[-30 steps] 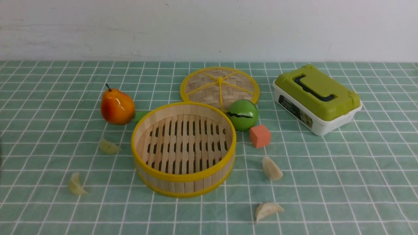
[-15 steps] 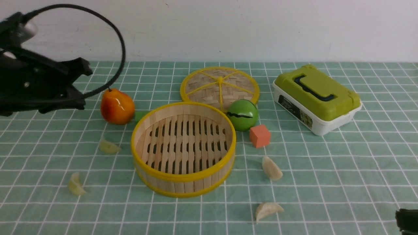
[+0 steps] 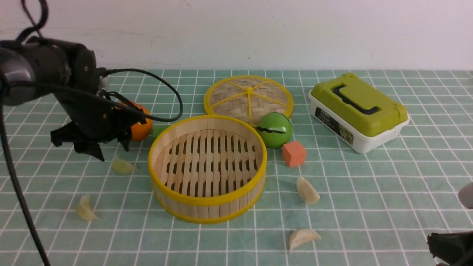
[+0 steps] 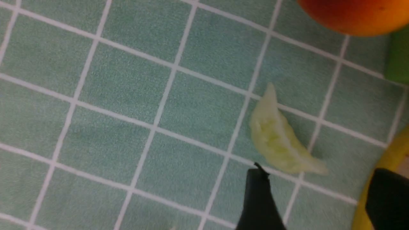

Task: Put the dumplings into the steamer on the table with the blue tablecloth.
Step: 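Reach for and grasp a dumpling on the table with the left gripper, then place the dumpling into the bamboo steamer basket with the left gripper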

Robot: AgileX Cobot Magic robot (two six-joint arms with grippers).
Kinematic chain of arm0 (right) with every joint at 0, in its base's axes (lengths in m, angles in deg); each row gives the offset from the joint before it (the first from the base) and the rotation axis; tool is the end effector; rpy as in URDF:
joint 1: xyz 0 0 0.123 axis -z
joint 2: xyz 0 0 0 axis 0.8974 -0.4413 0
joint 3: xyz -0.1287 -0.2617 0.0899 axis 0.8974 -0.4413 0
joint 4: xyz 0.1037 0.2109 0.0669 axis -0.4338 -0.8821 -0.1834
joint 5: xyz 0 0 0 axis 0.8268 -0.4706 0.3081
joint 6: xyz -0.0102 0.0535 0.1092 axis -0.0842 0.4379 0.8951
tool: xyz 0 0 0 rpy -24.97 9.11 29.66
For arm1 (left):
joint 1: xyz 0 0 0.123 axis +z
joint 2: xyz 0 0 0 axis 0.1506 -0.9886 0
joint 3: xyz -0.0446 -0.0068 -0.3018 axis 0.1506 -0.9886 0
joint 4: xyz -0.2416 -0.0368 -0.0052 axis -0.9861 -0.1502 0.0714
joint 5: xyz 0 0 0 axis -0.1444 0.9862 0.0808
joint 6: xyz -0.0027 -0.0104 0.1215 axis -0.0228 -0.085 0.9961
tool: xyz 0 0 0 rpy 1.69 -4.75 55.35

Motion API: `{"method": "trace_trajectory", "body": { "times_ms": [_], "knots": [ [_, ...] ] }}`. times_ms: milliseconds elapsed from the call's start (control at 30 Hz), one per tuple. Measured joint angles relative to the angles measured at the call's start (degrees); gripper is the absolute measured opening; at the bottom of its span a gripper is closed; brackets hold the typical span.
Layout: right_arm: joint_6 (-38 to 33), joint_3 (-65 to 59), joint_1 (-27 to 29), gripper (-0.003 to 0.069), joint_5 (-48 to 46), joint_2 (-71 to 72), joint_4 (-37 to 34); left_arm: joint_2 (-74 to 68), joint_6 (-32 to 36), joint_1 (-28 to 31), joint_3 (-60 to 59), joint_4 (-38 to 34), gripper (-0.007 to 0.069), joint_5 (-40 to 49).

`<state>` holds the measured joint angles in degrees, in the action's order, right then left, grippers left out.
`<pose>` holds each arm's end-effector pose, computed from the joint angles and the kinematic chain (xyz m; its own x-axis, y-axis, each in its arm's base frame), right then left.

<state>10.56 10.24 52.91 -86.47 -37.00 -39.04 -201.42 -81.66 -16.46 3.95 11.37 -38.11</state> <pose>0.1440 0.0480 0.2435 -0.6758 -0.0660 -0.7341 -0.2629 0.9520 0.1564 0.4314 -0.0488 0.2070 -0.8436 -0.3842 -0.3753 -0.3643 0.9228 -0.1258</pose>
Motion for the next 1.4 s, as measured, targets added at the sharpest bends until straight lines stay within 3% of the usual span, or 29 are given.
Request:
{"method": "trace_trajectory", "body": {
  "times_ms": [100, 233, 300, 467, 667, 800, 900, 1200, 1400],
  "knots": [
    [0.0, 0.0, 0.0, -0.0002, 0.1, 0.0, 0.0, -4.35, -3.71, 0.05, 1.52, 0.89, 0.0505, -0.36],
    [0.0, 0.0, 0.0, -0.0002, 0.1, 0.0, 0.0, -8.04, -4.61, 0.05, 2.48, 0.14, 0.0486, -0.65],
    [0.0, 0.0, 0.0, -0.0001, 0.1, 0.0, 0.0, -8.33, -4.67, 0.0, 2.79, -0.22, 0.0426, -0.55],
    [-0.07, 0.0, 0.0, 0.0001, 0.1, 0.0, -0.1, -7.95, -3.93, 0.05, 2.96, -0.49, 0.0181, -0.18],
    [-0.12, 0.0, 0.0, 0.0005, 0.1, 0.0, -0.18, -1.96, 2.24, -0.07, 4.85, -3.96, 0.0196, 1.29],
    [-0.18, 0.0, 0.0, 0.0006, 0.05, 0.0, -0.18, 2.01, 11.98, -1.88, 8.15, -9.46, 0.0196, 4.29],
    [-0.23, 0.0, 0.0, 0.0009, 0.05, 0.0, -0.18, 2.05, 18.47, -6.78, 9.66, -13.03, 0.0196, 3.71],
    [-0.28, 0.0, 0.0, 0.0012, -2.29, 0.0, 0.15, -7.46, 16.69, -11.01, 9.72, -12.03, 0.0196, -1.07],
    [-0.4, 0.0, 0.0, 0.002, -2.89, 0.0, 0.2, -8.7, 16.54, -11.31, 9.88, -12.51, 0.036, -1.48]
  ]
}}
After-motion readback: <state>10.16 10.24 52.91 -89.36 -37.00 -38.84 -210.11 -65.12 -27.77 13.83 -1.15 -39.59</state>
